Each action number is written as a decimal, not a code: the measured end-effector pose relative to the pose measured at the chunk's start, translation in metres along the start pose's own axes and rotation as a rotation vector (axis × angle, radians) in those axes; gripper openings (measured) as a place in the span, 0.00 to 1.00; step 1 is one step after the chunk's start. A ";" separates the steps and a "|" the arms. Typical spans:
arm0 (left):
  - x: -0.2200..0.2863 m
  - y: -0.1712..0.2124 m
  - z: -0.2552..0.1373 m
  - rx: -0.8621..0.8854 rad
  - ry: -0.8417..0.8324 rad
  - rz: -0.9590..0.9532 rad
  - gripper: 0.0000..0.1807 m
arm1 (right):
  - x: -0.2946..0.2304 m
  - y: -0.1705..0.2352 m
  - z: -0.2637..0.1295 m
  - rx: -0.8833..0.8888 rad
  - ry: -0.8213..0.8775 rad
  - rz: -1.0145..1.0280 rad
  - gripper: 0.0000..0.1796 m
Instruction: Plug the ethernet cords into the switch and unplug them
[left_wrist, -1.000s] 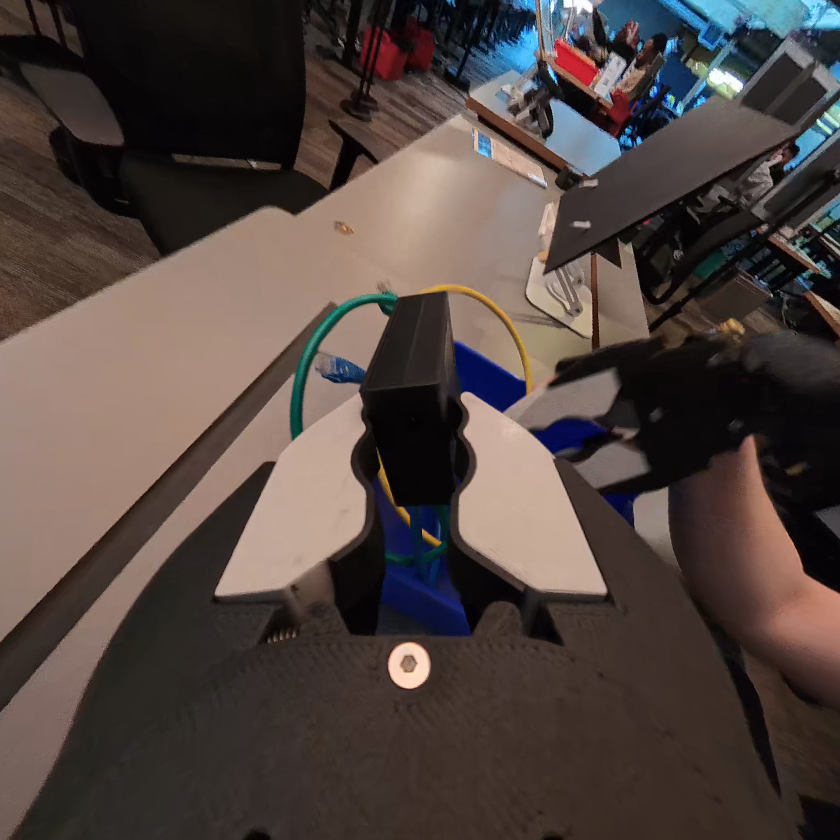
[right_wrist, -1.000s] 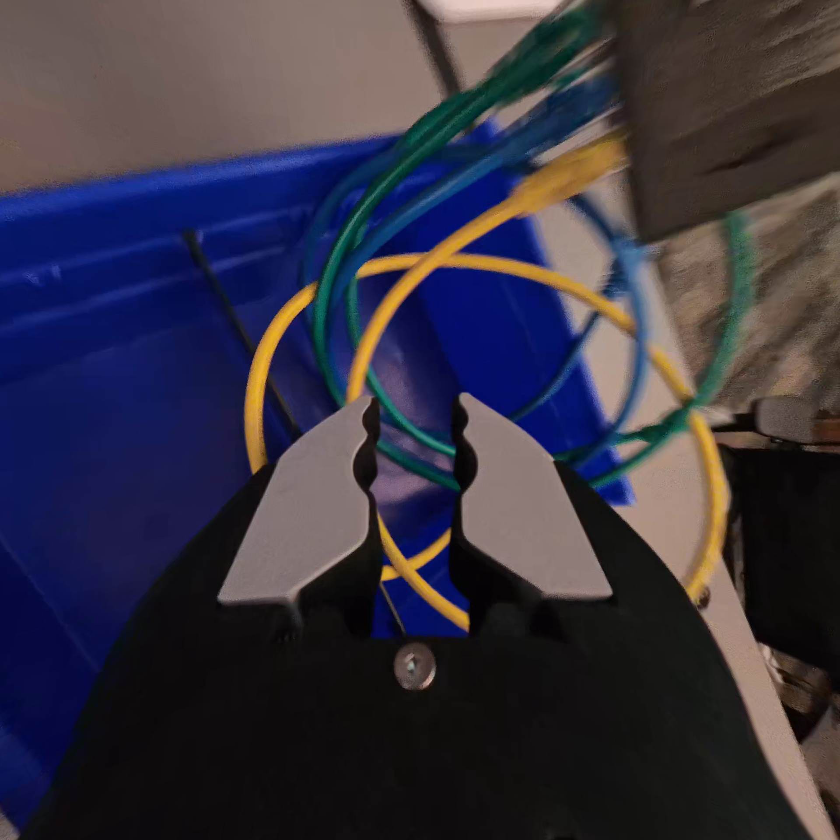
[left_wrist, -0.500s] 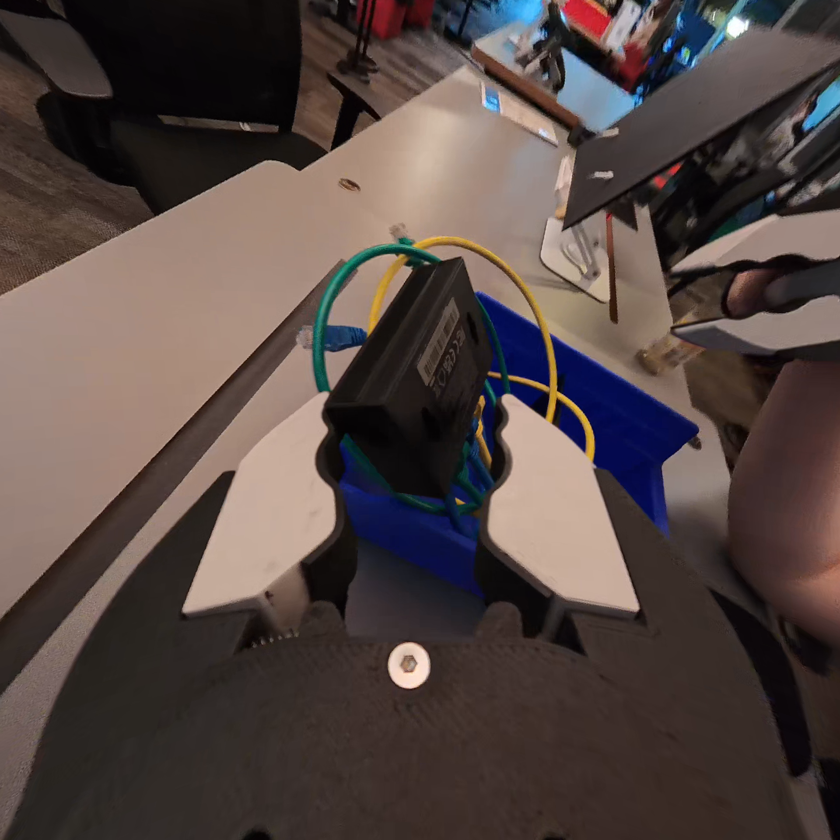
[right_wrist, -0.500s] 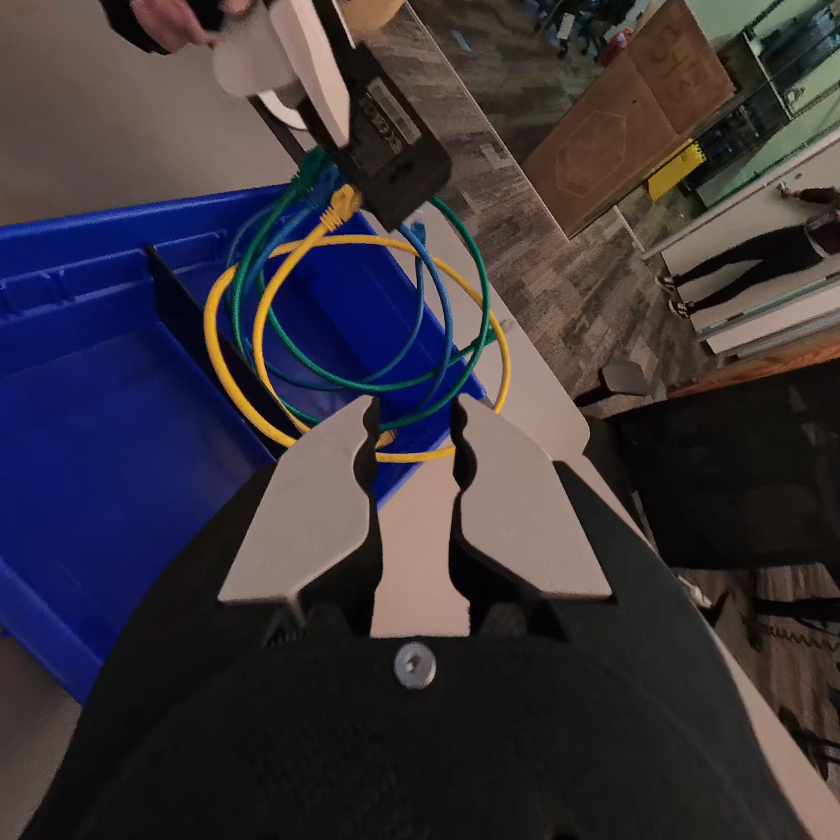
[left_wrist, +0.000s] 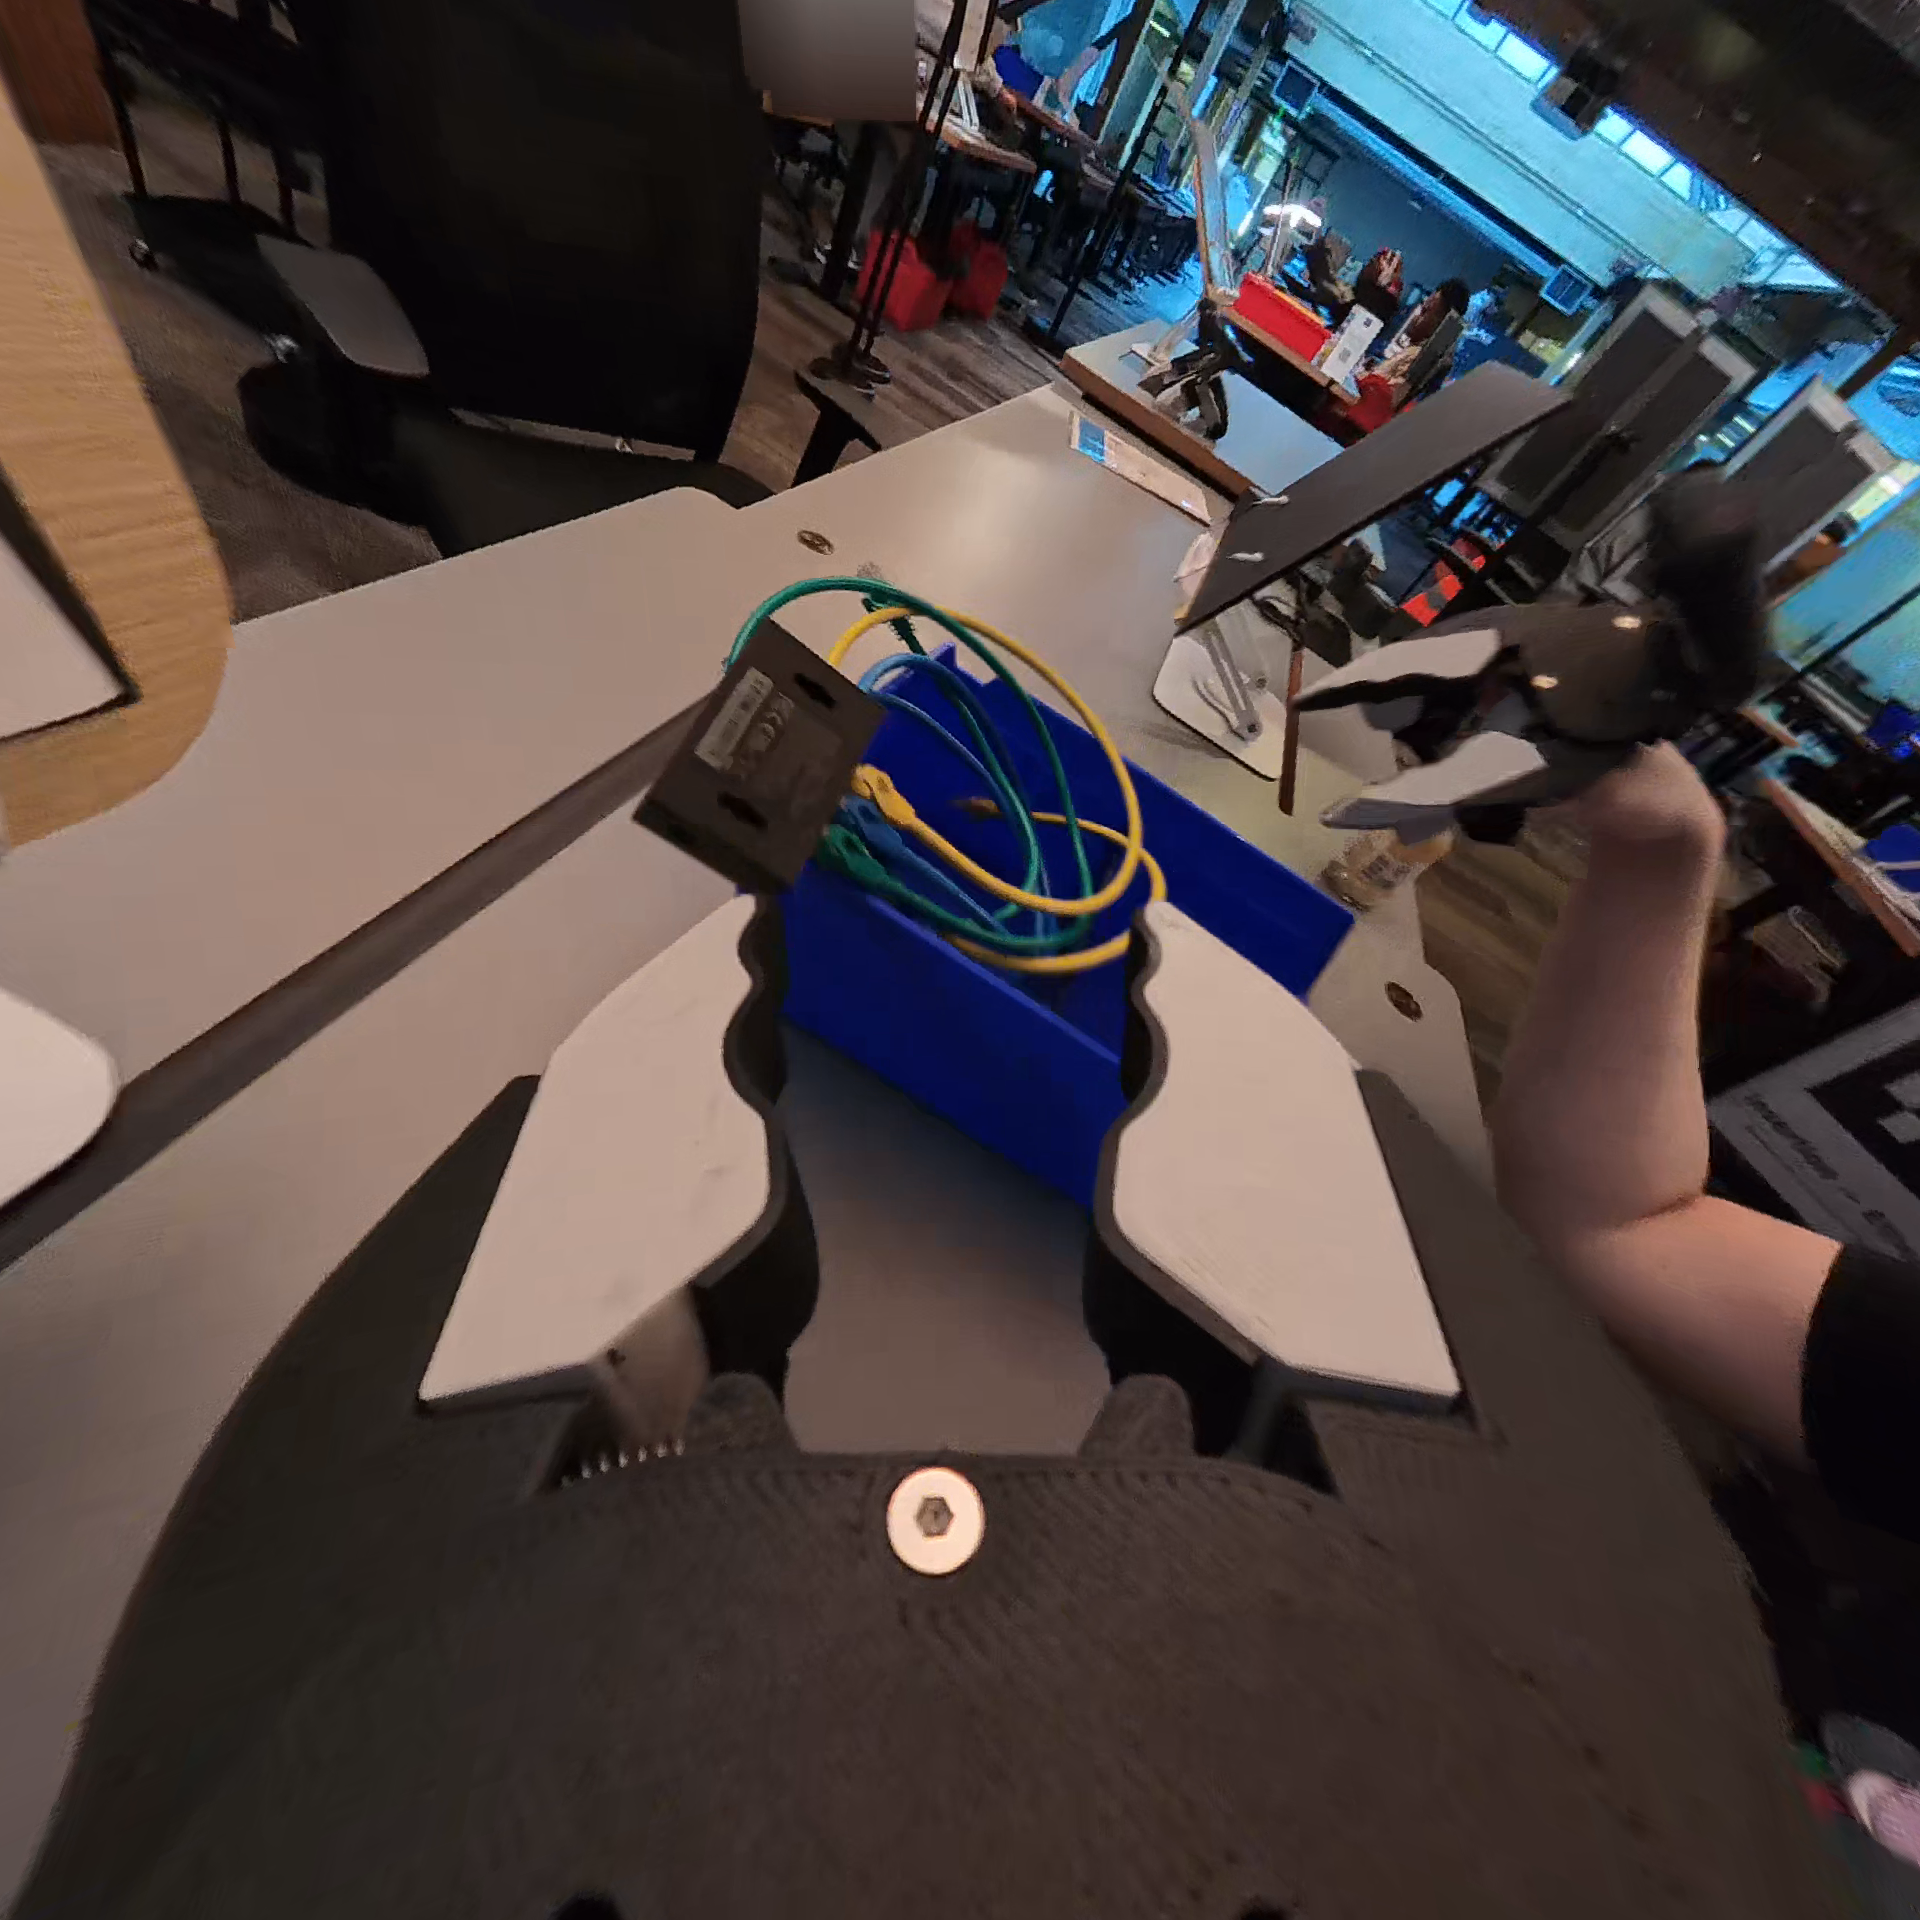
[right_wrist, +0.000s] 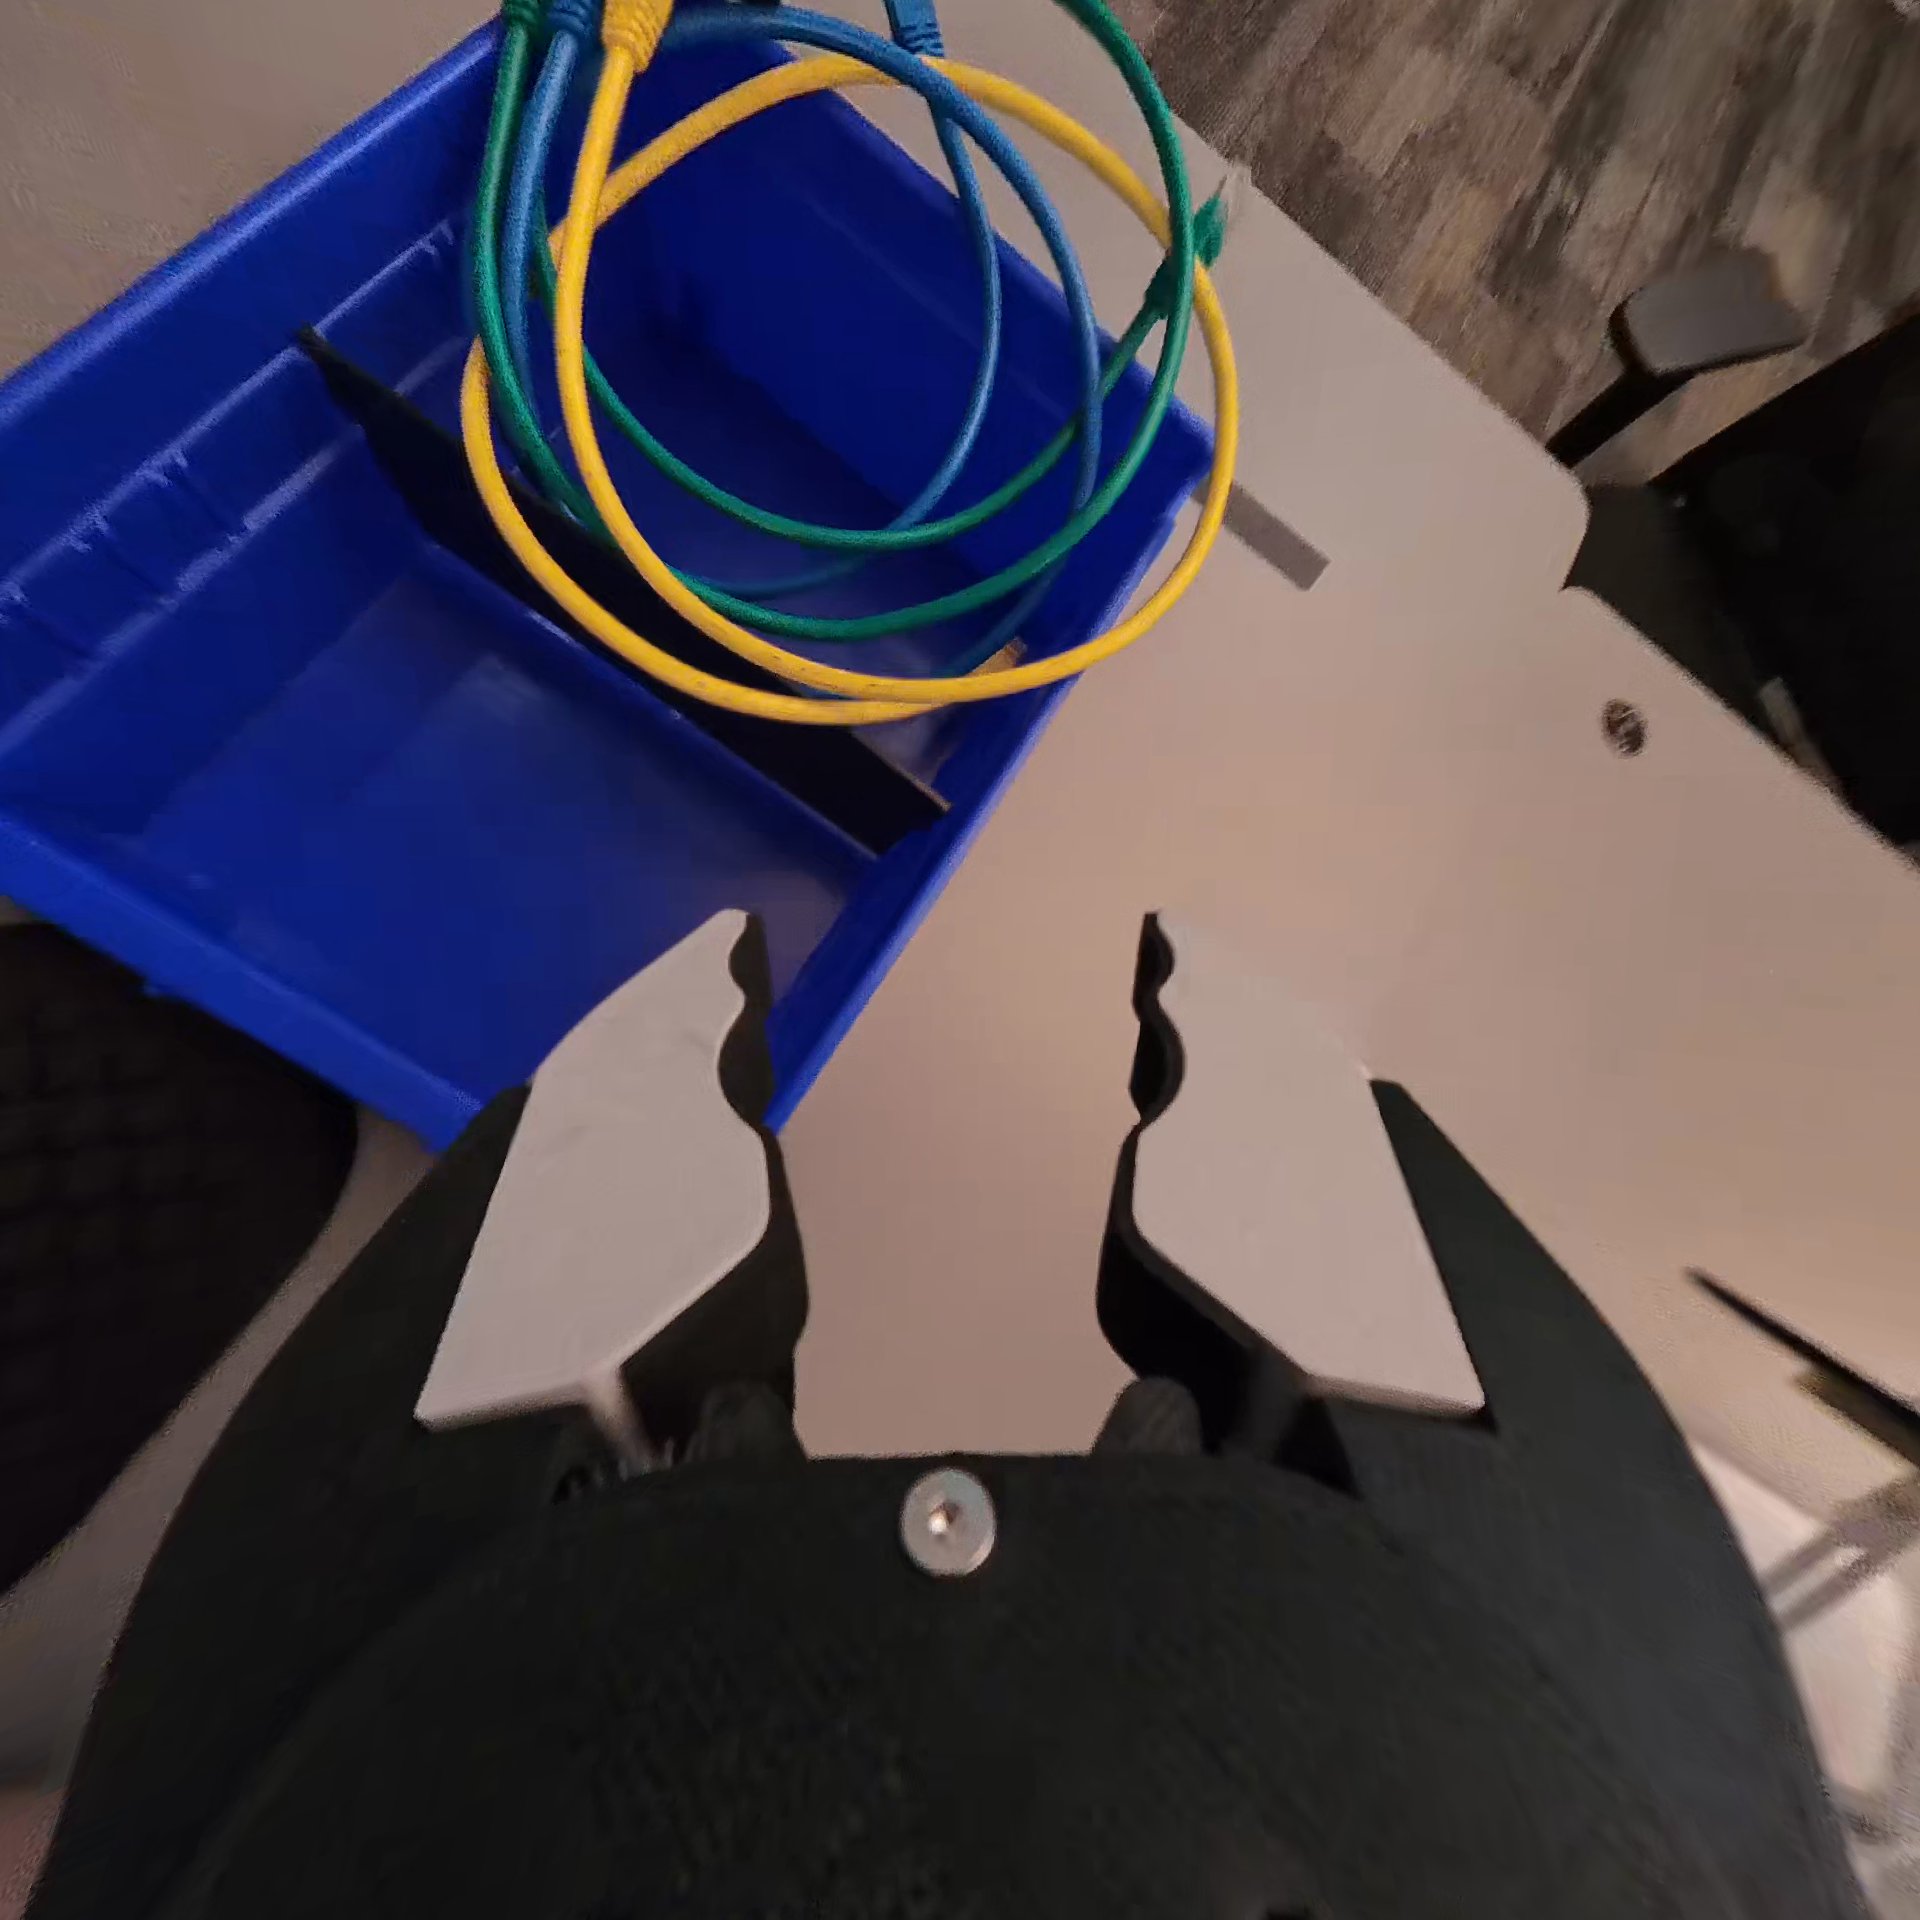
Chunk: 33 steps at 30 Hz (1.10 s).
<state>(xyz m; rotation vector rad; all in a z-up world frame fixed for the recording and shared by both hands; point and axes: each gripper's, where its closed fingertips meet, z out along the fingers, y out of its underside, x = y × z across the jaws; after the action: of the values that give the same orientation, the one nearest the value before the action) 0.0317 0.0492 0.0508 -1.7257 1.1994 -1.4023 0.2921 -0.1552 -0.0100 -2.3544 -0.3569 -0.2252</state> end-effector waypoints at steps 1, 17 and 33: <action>0.005 0.005 -0.022 -0.001 -0.034 0.020 0.34 | -0.002 0.005 0.003 0.007 -0.006 0.048 0.38; -0.058 0.170 -0.439 -0.111 -1.138 -0.020 0.48 | -0.036 0.082 0.052 -0.302 -0.017 0.415 0.25; 0.005 0.166 -0.388 -0.005 -0.883 0.047 0.45 | -0.053 -0.195 0.144 -0.369 -0.092 -1.046 0.50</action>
<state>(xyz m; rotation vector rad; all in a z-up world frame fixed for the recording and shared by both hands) -0.3863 0.0096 0.0076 -1.9658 0.7223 -0.4696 0.1881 0.0697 -0.0014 -2.2946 -1.6934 -0.7105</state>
